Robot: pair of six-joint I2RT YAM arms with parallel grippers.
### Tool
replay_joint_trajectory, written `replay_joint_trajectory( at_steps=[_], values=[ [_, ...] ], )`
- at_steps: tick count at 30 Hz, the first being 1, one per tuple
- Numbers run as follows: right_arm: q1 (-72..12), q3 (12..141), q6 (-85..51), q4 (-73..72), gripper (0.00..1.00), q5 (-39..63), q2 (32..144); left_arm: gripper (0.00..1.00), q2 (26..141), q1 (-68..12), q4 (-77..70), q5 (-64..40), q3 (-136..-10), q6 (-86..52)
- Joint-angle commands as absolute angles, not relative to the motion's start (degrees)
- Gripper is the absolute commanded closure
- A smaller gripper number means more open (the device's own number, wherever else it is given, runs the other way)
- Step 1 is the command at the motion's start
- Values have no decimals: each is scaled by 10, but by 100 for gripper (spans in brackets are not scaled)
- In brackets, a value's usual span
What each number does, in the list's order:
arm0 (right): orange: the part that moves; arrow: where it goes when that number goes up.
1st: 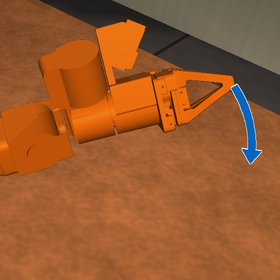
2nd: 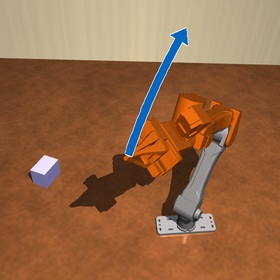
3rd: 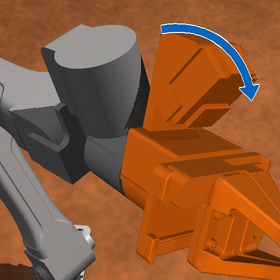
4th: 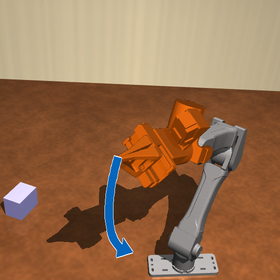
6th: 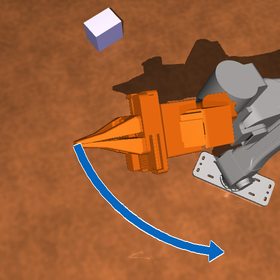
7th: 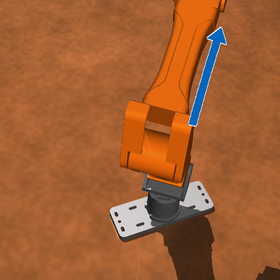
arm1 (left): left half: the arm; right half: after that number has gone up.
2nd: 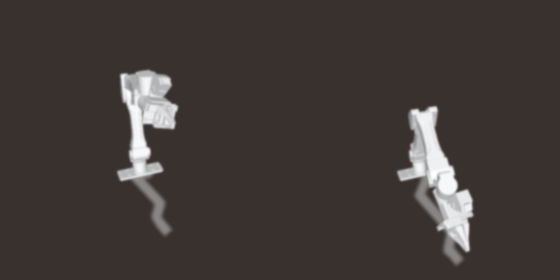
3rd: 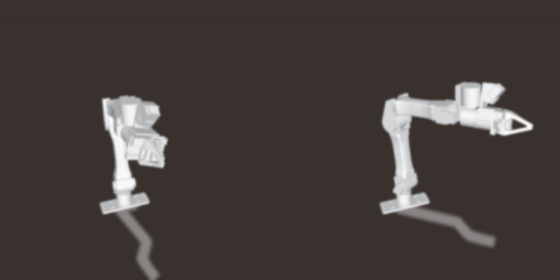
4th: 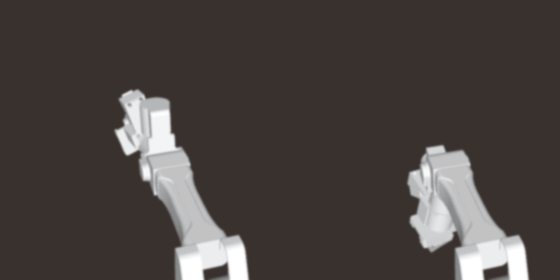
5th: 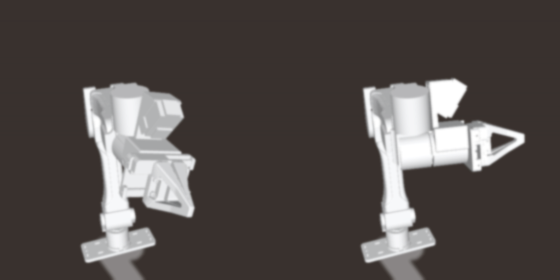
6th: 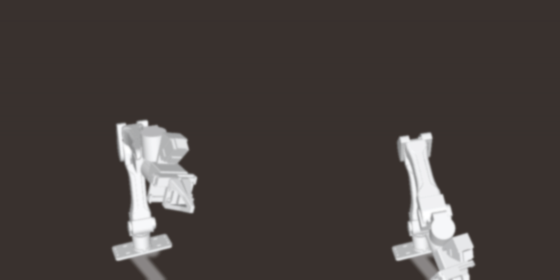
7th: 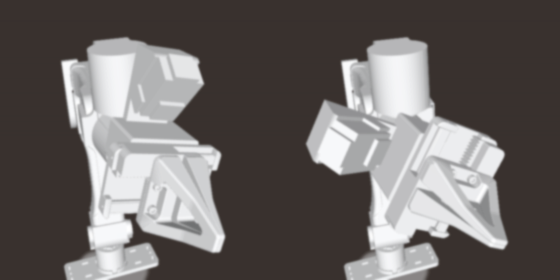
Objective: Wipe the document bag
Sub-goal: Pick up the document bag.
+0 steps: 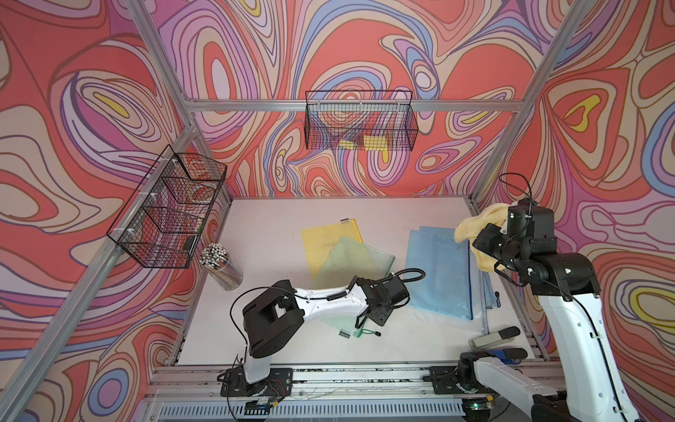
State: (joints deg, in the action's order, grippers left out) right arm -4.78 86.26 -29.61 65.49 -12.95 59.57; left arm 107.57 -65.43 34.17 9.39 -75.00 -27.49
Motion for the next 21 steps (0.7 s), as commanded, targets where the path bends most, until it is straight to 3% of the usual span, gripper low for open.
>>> replay_joint_trajectory(
  at_steps=[1, 4, 21],
  values=[
    [-45, 863, -288, 665, 100, -144, 588, 57, 1095, -655, 344, 109, -765, -284],
    [-45, 859, -288, 662, 100, -136, 584, 62, 1111, -655, 349, 138, -771, -290],
    [-45, 860, -286, 662, 100, -124, 578, 65, 1181, -655, 383, 219, -819, -293]
  ],
)
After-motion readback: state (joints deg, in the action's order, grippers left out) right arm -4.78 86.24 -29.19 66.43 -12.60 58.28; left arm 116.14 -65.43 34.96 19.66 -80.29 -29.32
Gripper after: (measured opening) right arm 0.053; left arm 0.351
